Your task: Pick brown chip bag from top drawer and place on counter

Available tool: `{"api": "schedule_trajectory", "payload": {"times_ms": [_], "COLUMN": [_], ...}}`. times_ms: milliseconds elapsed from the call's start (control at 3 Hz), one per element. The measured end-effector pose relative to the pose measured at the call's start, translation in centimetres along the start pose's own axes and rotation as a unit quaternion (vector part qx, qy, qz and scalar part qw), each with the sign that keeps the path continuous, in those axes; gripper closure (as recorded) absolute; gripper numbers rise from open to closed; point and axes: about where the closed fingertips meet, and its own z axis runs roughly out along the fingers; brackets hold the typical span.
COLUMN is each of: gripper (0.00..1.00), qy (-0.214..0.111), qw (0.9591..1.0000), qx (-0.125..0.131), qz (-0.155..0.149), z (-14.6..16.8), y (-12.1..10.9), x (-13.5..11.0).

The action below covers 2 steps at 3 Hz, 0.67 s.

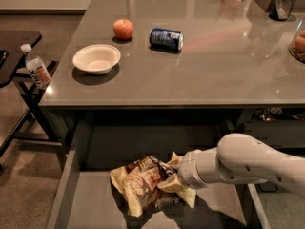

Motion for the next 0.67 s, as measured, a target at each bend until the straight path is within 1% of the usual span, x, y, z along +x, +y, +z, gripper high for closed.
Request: {"api": "schedule_trajectory", "payload": {"times_ms": [333,667], "gripper": [1.00,1.00], "qy": [0.000,0.008], "qw": [1.0000,0.9999], "qx": [0.000,-0.008], "qz": [0.000,-0.007], "z": [0.0,-1.2], "y": [0.0,0.7], "x": [0.0,-0.3]}}
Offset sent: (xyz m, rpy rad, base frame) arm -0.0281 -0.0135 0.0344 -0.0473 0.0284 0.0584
